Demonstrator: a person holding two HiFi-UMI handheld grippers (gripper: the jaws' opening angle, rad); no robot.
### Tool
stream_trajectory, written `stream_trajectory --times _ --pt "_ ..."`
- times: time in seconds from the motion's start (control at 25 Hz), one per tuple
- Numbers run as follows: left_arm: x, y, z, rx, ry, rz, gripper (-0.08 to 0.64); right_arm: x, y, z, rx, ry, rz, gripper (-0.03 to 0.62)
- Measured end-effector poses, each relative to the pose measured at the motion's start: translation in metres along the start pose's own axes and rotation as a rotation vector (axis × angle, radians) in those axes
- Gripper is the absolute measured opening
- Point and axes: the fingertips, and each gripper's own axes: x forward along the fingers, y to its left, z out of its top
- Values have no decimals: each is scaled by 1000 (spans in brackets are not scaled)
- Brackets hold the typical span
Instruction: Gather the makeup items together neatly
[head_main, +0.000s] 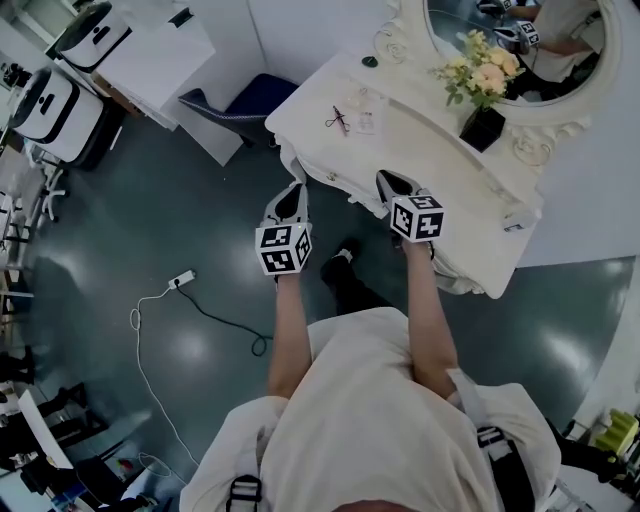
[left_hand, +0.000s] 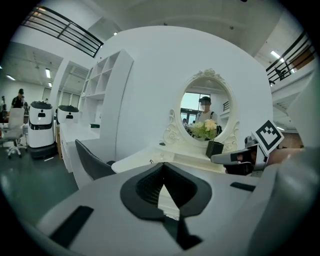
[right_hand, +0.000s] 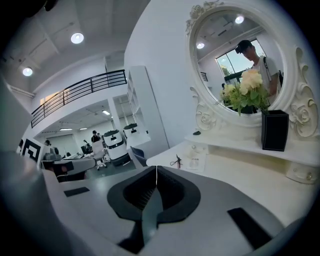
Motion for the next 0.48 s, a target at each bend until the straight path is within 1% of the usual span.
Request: stream_trajectory --times 0.2,0.36,0.48 --pt "34 29 2 2 36 12 15 40 -16 9 31 15 -6 41" --pt "65 46 18 1 43 3 15 66 -27 27 39 16 -21 41" --pt "99 49 33 9 48 -19 15 85 -43 43 32 19 -39 41"
